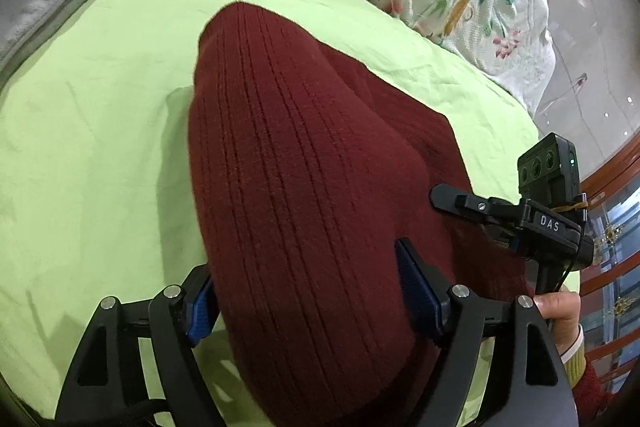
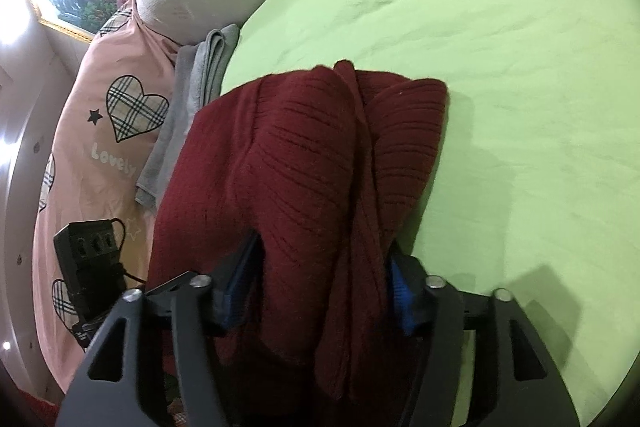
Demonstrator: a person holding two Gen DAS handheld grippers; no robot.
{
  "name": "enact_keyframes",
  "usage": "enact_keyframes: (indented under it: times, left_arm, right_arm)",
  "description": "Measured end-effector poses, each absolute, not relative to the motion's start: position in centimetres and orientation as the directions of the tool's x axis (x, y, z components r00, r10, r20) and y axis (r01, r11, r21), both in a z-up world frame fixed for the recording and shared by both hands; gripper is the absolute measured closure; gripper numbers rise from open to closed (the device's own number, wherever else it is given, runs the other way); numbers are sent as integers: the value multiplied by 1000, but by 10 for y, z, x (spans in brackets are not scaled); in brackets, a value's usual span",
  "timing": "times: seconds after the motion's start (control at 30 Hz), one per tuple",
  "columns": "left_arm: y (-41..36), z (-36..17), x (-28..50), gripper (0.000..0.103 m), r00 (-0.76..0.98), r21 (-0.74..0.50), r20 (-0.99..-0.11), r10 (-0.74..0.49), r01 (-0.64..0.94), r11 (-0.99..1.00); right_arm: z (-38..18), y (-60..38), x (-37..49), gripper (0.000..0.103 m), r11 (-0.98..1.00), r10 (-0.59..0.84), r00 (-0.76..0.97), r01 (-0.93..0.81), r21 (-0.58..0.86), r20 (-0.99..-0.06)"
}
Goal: Fold large clothes
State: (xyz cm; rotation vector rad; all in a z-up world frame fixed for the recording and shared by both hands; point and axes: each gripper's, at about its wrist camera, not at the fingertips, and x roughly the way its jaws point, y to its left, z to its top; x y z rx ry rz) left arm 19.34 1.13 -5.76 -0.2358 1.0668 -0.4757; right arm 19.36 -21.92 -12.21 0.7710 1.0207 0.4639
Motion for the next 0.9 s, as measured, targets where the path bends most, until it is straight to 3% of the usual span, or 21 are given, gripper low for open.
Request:
enact_keyframes:
  times: [0.3,0.5,0.57,0.63,0.67,0.7,0.9]
  left_arm:
    - [47,-23,155,23,484,-389,-745,-460,246,888]
    - [49,-25,147,25,482,-418,-729,-486,249,874]
    - [46,-31,152,27,470,-432,-731,-494,243,869]
    - [39,-34,158,31,457,-447,-727,-512,252,859]
    - [35,-35,161,32,452,-441,-732,-510,257,860]
    - [30,-35,163,32,452,-429,-738,-501,259,866]
    - [-11,-9,154,43,497,-281,-740,-454,384,880]
  right_arm:
    - [-80,-246,176,34,682,594,579,5,731,-558]
    - [-74,-222,179,35,716,600,545,-39,697,-586]
    - [-83,-215,184,42,728,594,520,-22,686,-614]
    - [-92,-207,188,57,729,599,496,-14,684,-629]
    - [-94,-204,189,65,733,601,488,-20,680,-633]
    - [-94,-202,190,84,735,602,484,-24,677,-636]
    - [-53,-230,178,91,739,569,598,-71,669,-565]
